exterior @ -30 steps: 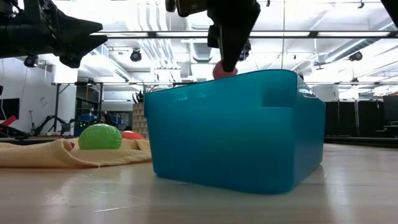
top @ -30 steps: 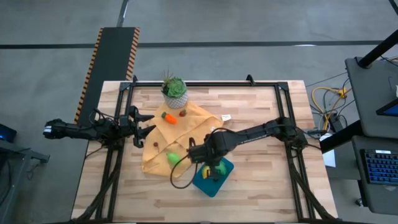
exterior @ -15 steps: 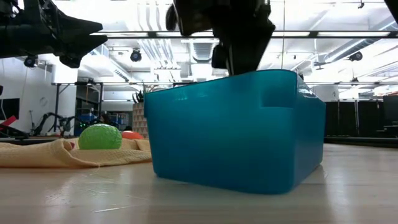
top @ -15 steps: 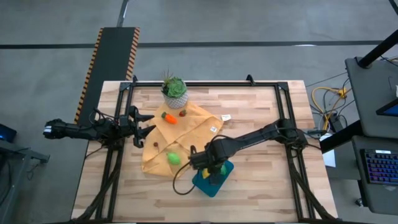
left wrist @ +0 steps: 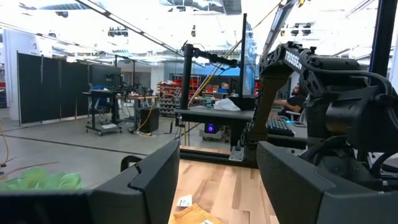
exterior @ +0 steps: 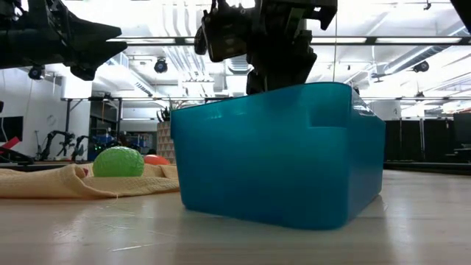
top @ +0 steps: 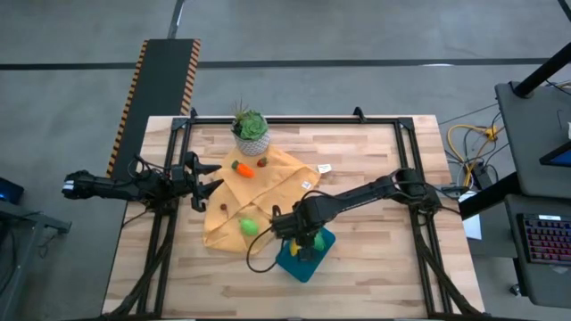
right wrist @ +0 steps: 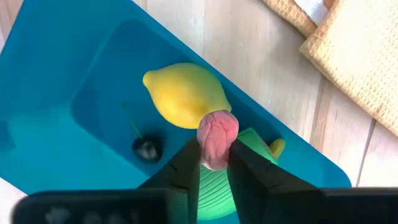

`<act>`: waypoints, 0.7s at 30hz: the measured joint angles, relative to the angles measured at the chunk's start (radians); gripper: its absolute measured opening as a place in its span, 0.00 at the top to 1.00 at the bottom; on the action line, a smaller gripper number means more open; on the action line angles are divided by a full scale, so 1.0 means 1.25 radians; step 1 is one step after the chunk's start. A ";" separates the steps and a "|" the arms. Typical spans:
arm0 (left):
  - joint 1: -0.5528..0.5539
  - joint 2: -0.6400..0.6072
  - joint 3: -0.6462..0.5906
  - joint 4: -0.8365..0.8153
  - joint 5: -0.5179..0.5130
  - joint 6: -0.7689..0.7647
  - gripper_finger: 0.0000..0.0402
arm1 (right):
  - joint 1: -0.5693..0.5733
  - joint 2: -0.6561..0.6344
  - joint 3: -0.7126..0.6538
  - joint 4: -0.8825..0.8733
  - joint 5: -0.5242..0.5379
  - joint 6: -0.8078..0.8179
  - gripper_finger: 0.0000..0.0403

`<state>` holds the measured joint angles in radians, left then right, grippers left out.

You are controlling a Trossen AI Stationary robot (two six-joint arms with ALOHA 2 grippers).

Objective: Pick and placing Produce into tupperware
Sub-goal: Put the pink peach into the blue bin, then put the red strawberry into the blue bin

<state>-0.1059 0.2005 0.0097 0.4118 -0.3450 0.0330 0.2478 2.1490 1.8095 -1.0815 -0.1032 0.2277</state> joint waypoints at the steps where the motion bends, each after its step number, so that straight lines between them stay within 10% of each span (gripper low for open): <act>1: 0.000 0.000 0.000 0.000 0.000 0.000 0.50 | 0.000 0.000 0.000 0.001 0.000 -0.003 0.83; 21: 0.000 0.000 0.000 0.000 0.000 0.000 0.50 | -0.018 -0.043 -0.001 0.001 0.115 -0.004 0.64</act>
<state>-0.1062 0.2005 0.0097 0.4118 -0.3450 0.0334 0.2258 2.0955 1.8088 -1.0801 0.0403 0.2230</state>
